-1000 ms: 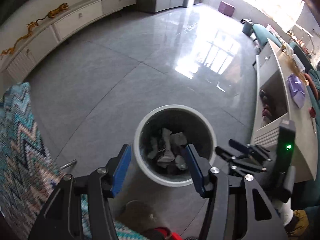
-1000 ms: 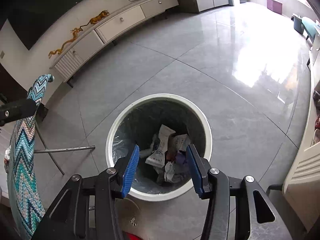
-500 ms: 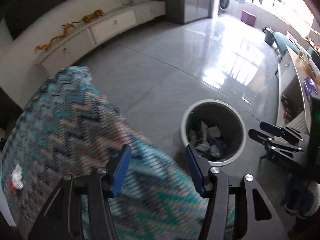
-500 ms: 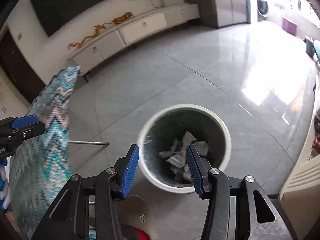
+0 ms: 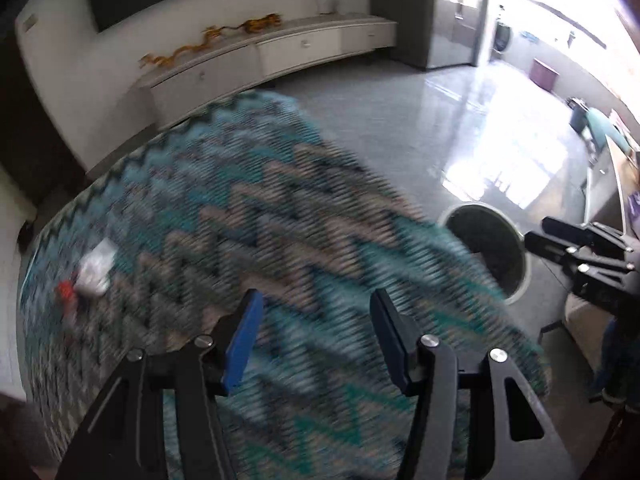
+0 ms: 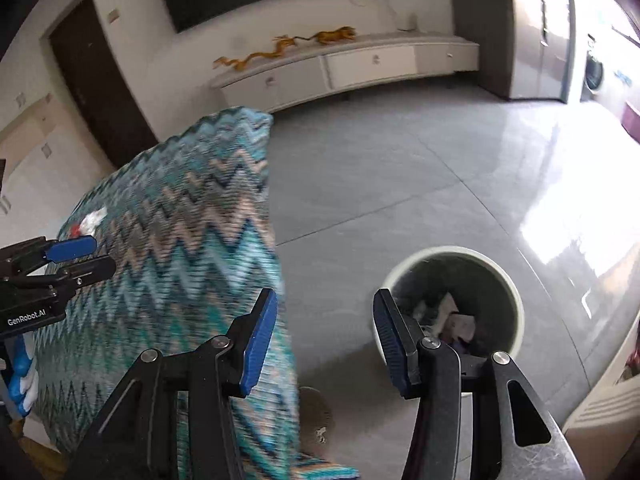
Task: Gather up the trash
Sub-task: 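Move both tools back to the last trash on the blanket, then grasp the clear bag with red wrapper with the left gripper while the right grasps the white plastic bag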
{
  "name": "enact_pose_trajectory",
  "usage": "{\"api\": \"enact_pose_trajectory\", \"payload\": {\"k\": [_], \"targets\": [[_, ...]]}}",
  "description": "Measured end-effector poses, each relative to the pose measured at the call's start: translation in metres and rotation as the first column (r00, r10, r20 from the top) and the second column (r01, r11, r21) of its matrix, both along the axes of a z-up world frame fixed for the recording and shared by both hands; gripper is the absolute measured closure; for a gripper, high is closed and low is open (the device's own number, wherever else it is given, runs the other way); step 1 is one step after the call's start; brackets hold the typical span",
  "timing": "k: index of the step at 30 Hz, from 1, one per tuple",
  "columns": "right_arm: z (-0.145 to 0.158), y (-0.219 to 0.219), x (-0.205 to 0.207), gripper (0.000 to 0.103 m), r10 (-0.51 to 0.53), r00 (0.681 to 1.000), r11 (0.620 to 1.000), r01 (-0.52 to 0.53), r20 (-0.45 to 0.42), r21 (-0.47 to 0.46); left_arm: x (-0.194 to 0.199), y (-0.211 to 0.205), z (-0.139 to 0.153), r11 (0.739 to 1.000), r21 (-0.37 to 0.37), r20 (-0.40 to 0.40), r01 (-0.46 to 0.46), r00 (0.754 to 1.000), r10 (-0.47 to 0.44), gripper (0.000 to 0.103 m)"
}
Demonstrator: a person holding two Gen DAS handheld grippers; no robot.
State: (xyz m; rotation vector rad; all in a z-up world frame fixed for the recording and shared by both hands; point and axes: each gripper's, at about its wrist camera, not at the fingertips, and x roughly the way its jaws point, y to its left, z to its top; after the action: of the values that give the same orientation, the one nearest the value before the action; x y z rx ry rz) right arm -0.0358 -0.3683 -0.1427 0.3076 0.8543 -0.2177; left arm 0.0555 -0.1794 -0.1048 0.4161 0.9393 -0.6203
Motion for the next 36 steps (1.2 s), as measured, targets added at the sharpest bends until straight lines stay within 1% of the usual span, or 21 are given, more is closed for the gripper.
{"api": "enact_pose_trajectory", "payload": {"k": [3,6,10,14,20,24,26,30,33,36], "targets": [[0.005,0.022,0.017,0.053,0.048,0.999,0.999,-0.048,-0.010,-0.016,0.009,0.037,-0.003,0.999,-0.002,0.009,-0.053,0.999,0.053,0.049],[0.009,0.043,0.037,0.053,0.100,0.995,0.995,-0.100,-0.021,-0.026,0.021,0.077,-0.005,0.993,-0.009,0.001,-0.115,0.993,0.115,0.049],[0.011,0.076,0.068,0.053,0.180,0.983,0.983,-0.182,-0.037,-0.028,0.038,0.126,-0.006,0.980,-0.001,0.012,-0.200,0.980,0.200,0.049],[0.012,0.113,0.100,0.053,0.271,0.961,0.962,-0.273,-0.049,-0.029,0.059,0.172,-0.008,0.959,0.010,0.023,-0.284,0.958,0.284,0.049],[0.012,0.159,0.144,0.053,0.388,0.919,0.920,-0.390,-0.063,-0.025,0.101,0.215,-0.014,0.932,0.029,0.047,-0.362,0.932,0.360,0.049],[0.010,0.184,0.176,0.053,0.447,0.893,0.894,-0.447,-0.053,-0.002,0.131,0.226,-0.020,0.926,0.038,0.033,-0.376,0.926,0.375,0.049],[0.009,0.196,0.194,0.053,0.471,0.881,0.882,-0.471,-0.038,0.022,0.144,0.225,-0.025,0.930,0.039,0.009,-0.366,0.931,0.366,0.050],[0.004,0.216,0.225,0.053,0.511,0.859,0.859,-0.509,-0.023,0.061,0.159,0.218,-0.036,0.934,0.049,-0.013,-0.355,0.934,0.356,0.050],[-0.002,0.232,0.248,0.053,0.537,0.843,0.840,-0.533,-0.015,0.095,0.164,0.214,-0.047,0.936,0.045,-0.045,-0.349,0.935,0.351,0.057],[-0.004,0.244,0.263,0.053,0.557,0.830,0.825,-0.553,-0.006,0.118,0.171,0.212,-0.058,0.936,0.044,-0.066,-0.350,0.934,0.352,0.063]]}}
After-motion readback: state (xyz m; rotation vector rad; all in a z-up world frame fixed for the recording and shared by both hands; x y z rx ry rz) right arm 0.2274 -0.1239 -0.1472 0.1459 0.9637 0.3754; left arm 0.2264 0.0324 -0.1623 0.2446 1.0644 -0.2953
